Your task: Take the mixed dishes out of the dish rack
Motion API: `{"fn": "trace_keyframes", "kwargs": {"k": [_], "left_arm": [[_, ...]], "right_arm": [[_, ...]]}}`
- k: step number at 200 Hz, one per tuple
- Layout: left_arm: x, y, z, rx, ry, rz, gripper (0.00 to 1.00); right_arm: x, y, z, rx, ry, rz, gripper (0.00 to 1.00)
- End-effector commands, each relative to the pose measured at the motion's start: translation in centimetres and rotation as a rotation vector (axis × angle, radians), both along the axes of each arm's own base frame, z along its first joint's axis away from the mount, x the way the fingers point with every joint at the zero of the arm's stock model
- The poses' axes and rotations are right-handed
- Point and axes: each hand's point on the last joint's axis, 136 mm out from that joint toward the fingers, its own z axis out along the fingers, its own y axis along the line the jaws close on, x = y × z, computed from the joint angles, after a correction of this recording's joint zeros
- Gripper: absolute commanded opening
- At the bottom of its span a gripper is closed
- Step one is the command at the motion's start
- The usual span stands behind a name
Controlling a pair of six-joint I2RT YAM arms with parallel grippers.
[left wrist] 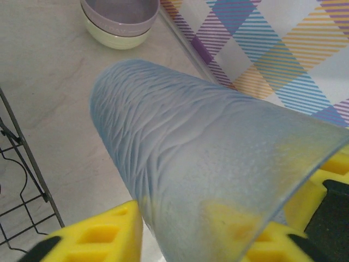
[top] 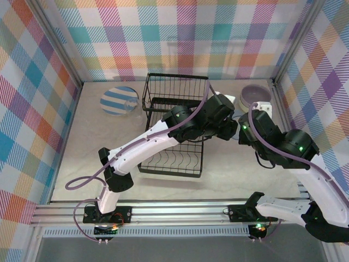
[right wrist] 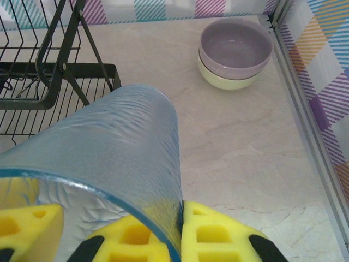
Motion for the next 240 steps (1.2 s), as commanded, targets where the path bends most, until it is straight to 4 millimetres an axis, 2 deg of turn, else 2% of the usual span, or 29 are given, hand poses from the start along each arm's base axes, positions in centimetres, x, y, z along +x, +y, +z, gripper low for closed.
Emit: {"fn": "trace_keyframes", "kwargs": {"k": [1, 34, 61, 75, 93, 123, 136, 174, 196, 240], "left_arm": [[-0.4, -0.2, -0.6, 0.026, 0.011, -0.002, 0.21], [-0.5, -0.6, -1.0, 0.019, 0.032, -0.006, 0.00], [-0.2, -0.5, -0.7, 0.010, 0.026, 0.016, 0.00], [-0.2, -0.5, -0.6, 0.005, 0.025, 0.022, 0.00], [0.0, -0.3, -0.7, 0.006, 0.024, 0.039, 0.00], [0.5, 0.0, -0.9, 0.016, 0.024, 0.067, 0.00], [0.8, 0.3, -1.0, 0.018, 0.027, 0.082, 0.00], [1.8, 1.1, -0.7, 0.008, 0.034, 0.116, 0.00], [2.1, 1.6, 0.9, -0.026, 0.026, 0.122, 0.00], [2.7, 4.7, 4.8, -0.103, 0.006, 0.170, 0.00]], "right_arm": [[0.8, 0.4, 0.4, 0.025, -0.034, -0.015, 0.00], [1.1, 0.8, 0.7, 0.045, -0.055, -0.012, 0.00], [1.2, 1.2, 0.8, 0.063, -0.065, 0.000, 0.00], [1.2, 1.4, 0.8, 0.084, -0.069, 0.009, 0.26], [1.0, 1.4, 1.0, 0.119, -0.085, 0.012, 0.54], [0.2, 0.7, 1.4, 0.167, -0.122, 0.013, 0.89], [-0.2, 0.3, 1.5, 0.175, -0.132, 0.014, 0.99], [-1.6, -1.2, 2.9, 0.242, -0.231, 0.037, 0.99], [-2.3, -2.2, 4.7, 0.269, -0.330, 0.058, 0.99], [-3.0, -2.9, 11.9, 0.260, -0.666, 0.153, 0.99]]}}
